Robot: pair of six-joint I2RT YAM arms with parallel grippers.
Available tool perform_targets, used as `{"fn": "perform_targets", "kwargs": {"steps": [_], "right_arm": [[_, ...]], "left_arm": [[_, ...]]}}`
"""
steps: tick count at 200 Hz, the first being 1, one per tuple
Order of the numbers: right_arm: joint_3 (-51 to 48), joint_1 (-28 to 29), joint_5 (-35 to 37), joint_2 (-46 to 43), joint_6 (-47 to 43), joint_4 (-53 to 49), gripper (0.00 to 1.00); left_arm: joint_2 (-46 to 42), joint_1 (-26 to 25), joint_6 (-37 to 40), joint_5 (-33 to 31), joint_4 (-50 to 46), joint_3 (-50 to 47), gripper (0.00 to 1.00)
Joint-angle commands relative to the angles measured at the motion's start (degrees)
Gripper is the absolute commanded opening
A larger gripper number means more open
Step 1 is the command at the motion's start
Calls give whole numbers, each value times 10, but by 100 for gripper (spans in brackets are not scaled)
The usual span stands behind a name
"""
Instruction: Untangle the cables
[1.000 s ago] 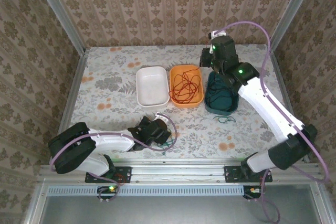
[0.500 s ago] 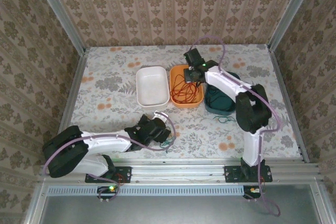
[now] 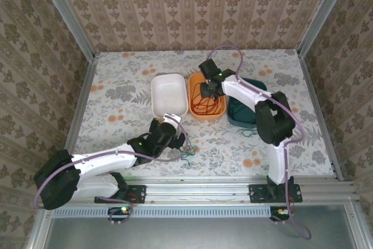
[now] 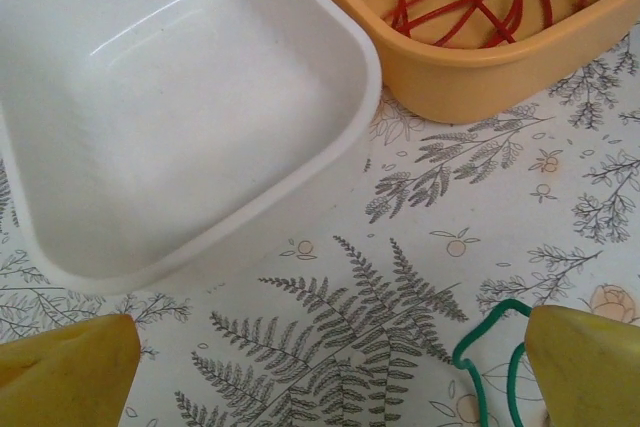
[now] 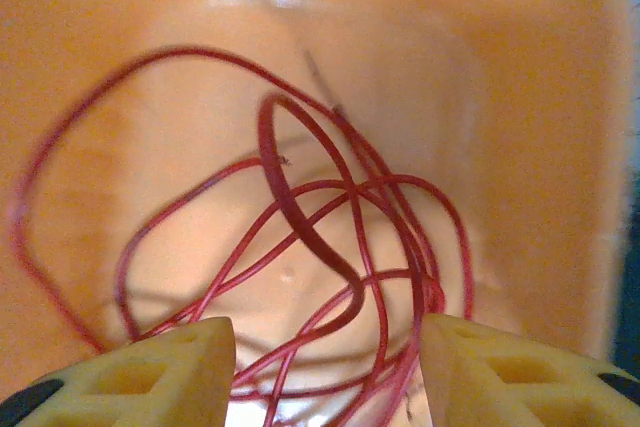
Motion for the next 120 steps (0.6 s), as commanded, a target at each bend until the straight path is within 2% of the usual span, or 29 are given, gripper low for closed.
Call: {"fn": "perform_targets", "kwargs": {"steps": [1,19,38,77,110,120], "right_arm": [[-27,2,14,-98,5,9,56],[-80,12,-6,-159,2,8,56],[-148,33,-63,-217,-2,-4,57],[-312,43,-125,-327,90,17,57],[-363,46,-153,-339,112,32,57],[-362,48,-161,-332,108,32,57]], "left_arm": [[-6,8,25,4,-3,24,100],[-12,14,20,18,-10,27,100],[-26,38,-11,66,-21,18,100],[-47,63,-19,153,-22,-13,100],[-23,66,-4,226,0,-15,99],[-2,66,-1,229,7,-9,99]]}}
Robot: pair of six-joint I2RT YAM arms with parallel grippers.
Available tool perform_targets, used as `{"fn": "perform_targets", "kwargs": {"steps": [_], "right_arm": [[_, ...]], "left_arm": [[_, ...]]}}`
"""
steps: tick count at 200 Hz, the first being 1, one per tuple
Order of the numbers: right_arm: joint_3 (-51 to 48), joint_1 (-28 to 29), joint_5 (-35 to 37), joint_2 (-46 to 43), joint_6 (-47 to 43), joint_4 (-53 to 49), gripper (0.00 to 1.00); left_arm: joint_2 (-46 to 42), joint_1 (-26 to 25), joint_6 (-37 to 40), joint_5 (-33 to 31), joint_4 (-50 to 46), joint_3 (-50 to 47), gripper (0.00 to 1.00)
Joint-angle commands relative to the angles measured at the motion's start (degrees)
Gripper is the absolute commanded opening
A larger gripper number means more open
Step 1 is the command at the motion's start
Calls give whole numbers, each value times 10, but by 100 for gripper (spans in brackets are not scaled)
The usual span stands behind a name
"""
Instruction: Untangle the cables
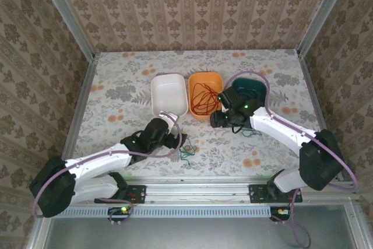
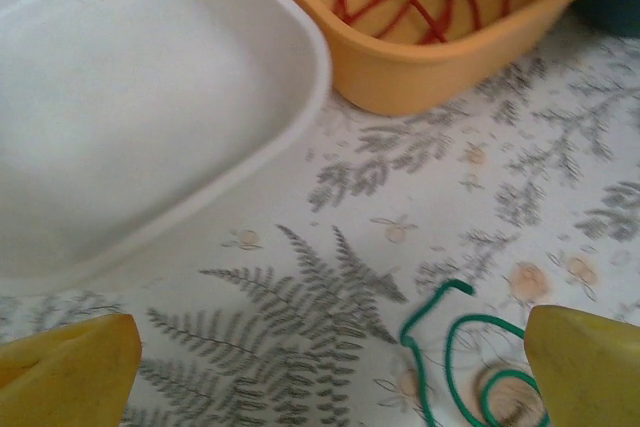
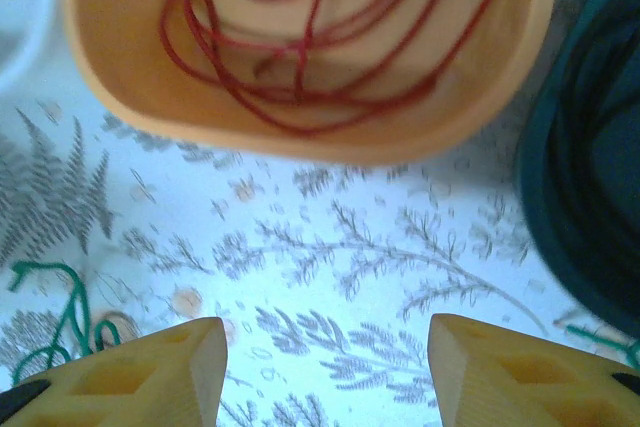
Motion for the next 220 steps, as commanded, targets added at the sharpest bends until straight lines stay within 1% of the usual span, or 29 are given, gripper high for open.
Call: {"fn": "perform_targets", "kwargs": {"steps": [1,20,32,47,58,69,79,87,95,100,113,134,152,170,183,199,220], "right_arm": [[2,3,-41,-3,23,10,57],[5,12,-68,11,7,10,57],[8,20,-98,20,-6,10,57],[9,37,-135,31,-26,10,57],[9,49,-179,47,-38,10,58],[10,60,-220,70,-48,10,58],[12,69,-242,92,-53,10,58],[14,76,-256,108,-60,10,58],[15,82,-272,121,-63,33,58],[16,83,-282,128,-63,41,58],[22,83,-308,148,-64,60,57],[51,83,-320,180,-84,49,54],[70,83,-331,205,-97,49,51],[88,83,-344,228,-105,44,45],[94,82,-352,237,-110,37,44],[84,82,-348,230,-109,38,49],[63,82,-318,210,-106,40,53]], "left_arm": [[32,6,8,64,16,2,99],[70,7,10,34,32,15,98],[97,8,16,14,45,23,95],[133,11,18,-21,35,42,85],[153,12,18,-33,30,52,77],[163,13,23,-17,45,49,71],[166,13,23,1,71,41,64],[167,14,21,18,87,36,57],[168,14,19,32,99,33,50],[169,15,19,41,101,33,44],[174,14,16,57,105,33,35],[178,14,14,65,108,33,24],[177,14,16,64,106,33,12],[175,15,17,59,102,35,0],[171,15,11,49,97,36,0],[164,15,4,39,96,34,0],[156,14,1,38,95,31,0]]}}
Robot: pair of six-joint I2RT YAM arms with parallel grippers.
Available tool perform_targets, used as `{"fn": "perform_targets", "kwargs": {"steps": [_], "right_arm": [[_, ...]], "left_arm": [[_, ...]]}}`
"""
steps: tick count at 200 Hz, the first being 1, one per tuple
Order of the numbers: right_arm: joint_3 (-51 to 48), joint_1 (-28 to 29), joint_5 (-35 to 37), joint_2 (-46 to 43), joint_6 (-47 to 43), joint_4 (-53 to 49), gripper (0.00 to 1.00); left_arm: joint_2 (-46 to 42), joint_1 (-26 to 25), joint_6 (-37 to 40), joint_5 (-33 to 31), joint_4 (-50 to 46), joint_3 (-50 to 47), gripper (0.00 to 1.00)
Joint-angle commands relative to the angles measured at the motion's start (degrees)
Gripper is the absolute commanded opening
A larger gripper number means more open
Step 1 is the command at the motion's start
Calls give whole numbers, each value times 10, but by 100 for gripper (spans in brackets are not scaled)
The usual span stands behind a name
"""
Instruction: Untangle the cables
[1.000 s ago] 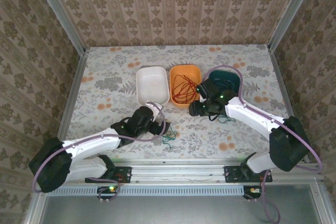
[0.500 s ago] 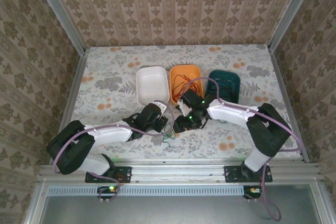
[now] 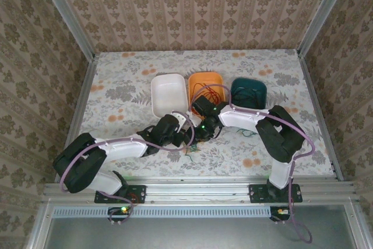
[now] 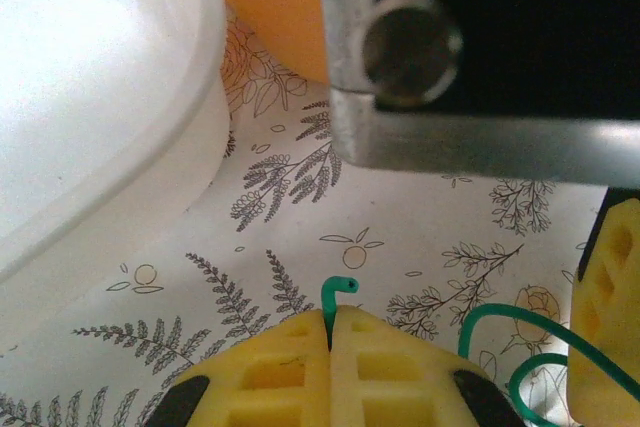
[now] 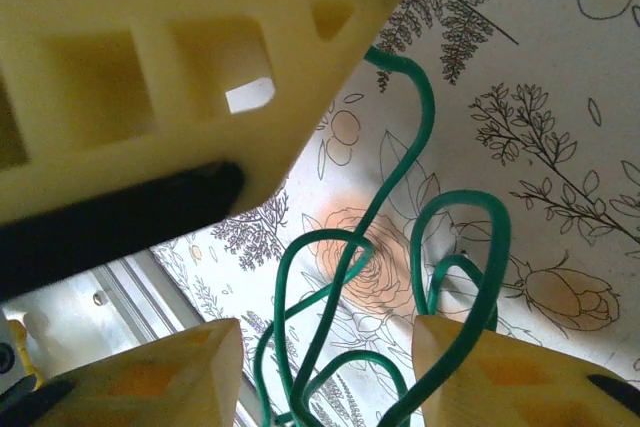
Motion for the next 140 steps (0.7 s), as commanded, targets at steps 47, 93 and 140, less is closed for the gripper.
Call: {"fn": "perform_targets", "kwargs": {"steps": [47,93,140], "right_arm": [[-63,-13,58,-90,1,-11,55],[-80,-18,54,-134,0,-15,56],[-84,-19,63,-113,-6,-23,49]], "left_arm": [[-15,4,-10,-14,-9,-3,0],[-9,4,-10,-14,-9,-3,0],[-12,4,-12,-16,-8,-5,0]]}}
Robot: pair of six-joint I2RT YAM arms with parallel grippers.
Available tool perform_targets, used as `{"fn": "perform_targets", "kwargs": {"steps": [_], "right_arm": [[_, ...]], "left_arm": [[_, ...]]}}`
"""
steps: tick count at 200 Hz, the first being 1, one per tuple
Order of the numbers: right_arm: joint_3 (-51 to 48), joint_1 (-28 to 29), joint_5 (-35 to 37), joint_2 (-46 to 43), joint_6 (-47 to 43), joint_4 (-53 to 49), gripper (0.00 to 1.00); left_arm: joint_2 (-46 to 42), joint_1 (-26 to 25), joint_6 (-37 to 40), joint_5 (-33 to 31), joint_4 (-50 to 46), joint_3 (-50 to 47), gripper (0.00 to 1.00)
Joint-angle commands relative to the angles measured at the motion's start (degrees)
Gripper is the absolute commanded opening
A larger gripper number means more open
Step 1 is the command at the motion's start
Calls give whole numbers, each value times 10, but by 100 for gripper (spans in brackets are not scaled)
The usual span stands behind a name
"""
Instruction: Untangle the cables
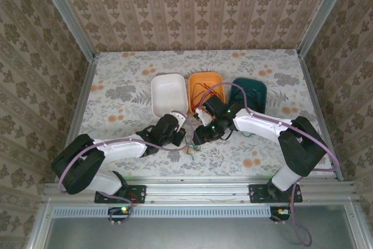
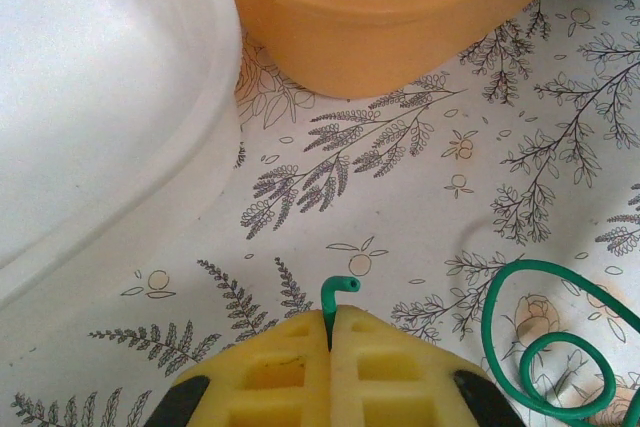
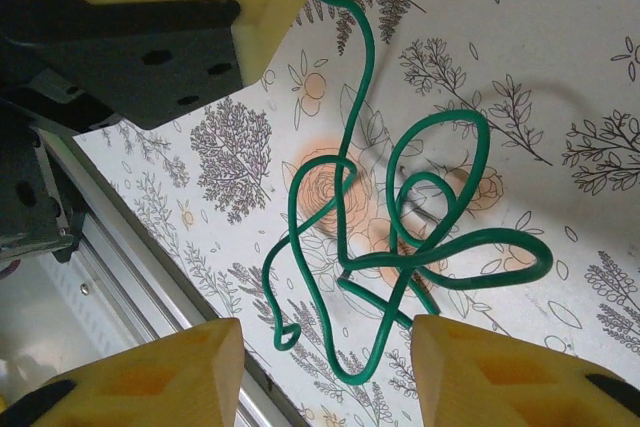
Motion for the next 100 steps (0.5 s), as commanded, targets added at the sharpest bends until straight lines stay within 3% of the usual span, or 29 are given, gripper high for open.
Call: {"fn": "perform_targets", "kwargs": {"steps": [1,60,100], "right_arm": [[-11,-2,15,12,-6,-20,49],[-28,-5,1,31,-3,-1,40],[-39,-5,-29,55,16,37,13]], "left_arm": [[-4,4,-12,-9,-7,-5,0],[-7,4,-9,-9,-8,-6,0],[-15,4,-12,-17,-11,-8,0]]}}
